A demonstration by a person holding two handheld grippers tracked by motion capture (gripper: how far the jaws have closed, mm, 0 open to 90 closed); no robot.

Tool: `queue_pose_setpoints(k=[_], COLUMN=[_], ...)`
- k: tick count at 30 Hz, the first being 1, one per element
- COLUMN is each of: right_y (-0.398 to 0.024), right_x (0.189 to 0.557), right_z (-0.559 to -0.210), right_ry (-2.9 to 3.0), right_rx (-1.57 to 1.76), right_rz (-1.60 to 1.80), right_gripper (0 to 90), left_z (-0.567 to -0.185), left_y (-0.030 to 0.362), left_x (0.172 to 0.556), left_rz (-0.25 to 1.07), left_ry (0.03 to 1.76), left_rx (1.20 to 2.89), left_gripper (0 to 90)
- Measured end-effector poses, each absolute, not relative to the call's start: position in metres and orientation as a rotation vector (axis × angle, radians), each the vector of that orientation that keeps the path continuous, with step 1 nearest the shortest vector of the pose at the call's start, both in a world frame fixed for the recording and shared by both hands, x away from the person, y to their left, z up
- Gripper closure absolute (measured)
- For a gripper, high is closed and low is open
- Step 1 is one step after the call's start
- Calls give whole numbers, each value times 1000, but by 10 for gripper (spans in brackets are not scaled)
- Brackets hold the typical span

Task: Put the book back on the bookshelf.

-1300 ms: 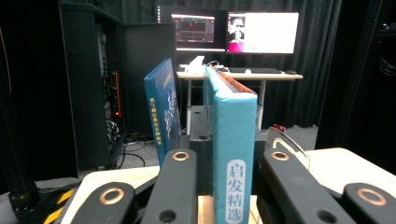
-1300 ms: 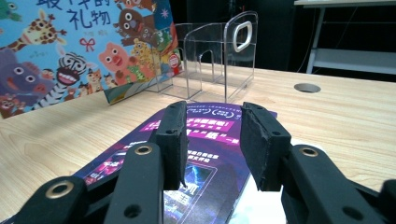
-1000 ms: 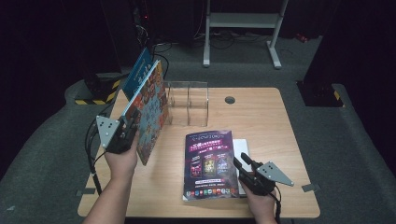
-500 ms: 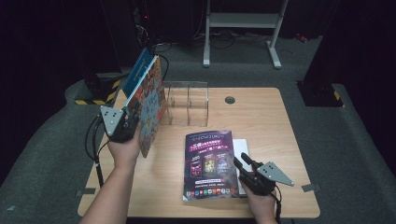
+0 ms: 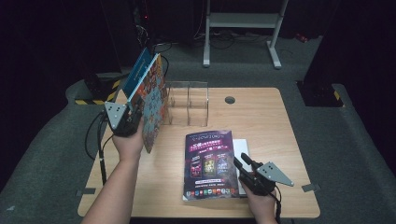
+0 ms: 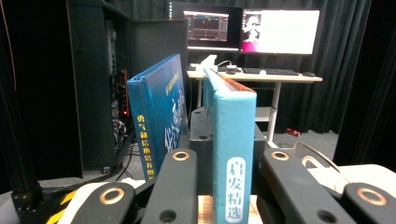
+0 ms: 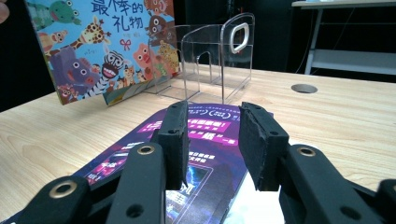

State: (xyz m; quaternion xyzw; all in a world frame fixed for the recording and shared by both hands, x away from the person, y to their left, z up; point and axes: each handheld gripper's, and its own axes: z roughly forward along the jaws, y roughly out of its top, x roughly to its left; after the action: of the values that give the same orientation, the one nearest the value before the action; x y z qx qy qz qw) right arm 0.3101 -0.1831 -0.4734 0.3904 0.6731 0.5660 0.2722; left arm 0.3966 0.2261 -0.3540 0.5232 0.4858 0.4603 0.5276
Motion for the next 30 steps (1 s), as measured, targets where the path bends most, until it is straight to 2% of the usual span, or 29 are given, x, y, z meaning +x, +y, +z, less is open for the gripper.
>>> queue_pose_setpoints(k=[30], right_y=[-183], right_x=[309], right_z=[-474], right_ry=[1809], right_rx=[1052], right_rz=[1519], right_gripper=[631], left_z=[-373], left_y=[220], left_x=[419], left_rz=[1126], left_ry=[1180], left_rx=[1207], left_gripper=[807])
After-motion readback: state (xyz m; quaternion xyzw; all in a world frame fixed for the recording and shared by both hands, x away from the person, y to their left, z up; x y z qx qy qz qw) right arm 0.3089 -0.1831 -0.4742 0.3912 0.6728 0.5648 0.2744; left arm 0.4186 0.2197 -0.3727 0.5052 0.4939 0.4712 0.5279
